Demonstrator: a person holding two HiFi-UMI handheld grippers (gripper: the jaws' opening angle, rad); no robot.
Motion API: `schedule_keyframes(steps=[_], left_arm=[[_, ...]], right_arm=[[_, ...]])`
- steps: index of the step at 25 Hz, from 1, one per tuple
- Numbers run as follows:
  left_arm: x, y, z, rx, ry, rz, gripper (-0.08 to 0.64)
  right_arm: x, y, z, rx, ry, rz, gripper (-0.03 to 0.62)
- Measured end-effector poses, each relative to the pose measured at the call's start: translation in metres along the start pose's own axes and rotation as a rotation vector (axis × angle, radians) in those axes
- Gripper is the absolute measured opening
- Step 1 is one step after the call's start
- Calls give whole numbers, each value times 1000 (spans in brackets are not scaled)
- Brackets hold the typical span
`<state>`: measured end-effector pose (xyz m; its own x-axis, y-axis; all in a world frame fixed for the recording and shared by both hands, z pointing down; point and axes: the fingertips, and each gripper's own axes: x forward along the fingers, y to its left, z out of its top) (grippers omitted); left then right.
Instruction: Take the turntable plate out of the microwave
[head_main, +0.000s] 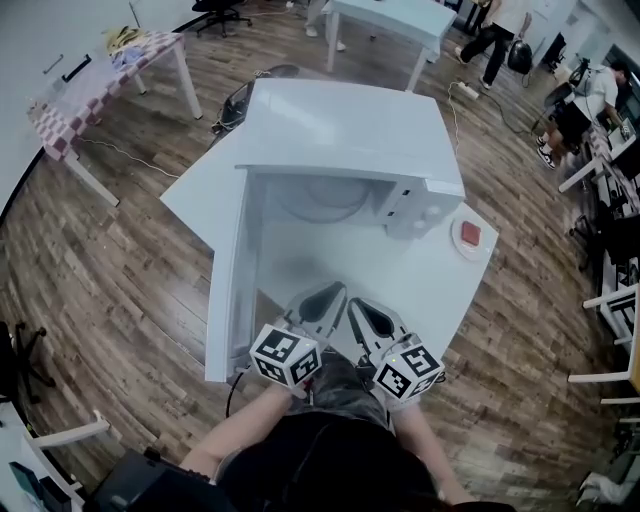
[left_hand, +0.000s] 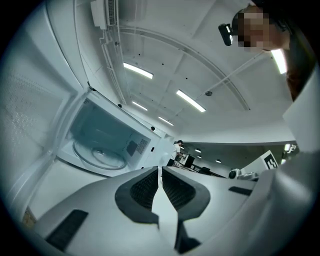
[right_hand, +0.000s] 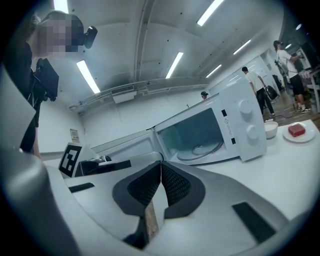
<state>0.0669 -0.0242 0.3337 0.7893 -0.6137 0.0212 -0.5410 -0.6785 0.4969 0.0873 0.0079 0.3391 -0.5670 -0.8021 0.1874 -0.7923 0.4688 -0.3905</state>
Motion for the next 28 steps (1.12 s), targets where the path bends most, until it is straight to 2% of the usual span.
schedule_keyframes(steps=[7, 21, 28], left_arm=[[19, 29, 1, -46, -10, 113, 34], [48, 95, -16, -167, -44, 271, 34], [53, 131, -23, -176, -60, 332, 34]], right_arm=[[29, -22, 11, 18, 47, 58, 21], [89, -76, -9, 115, 129, 71, 21], [123, -100, -14, 213, 127, 67, 21]])
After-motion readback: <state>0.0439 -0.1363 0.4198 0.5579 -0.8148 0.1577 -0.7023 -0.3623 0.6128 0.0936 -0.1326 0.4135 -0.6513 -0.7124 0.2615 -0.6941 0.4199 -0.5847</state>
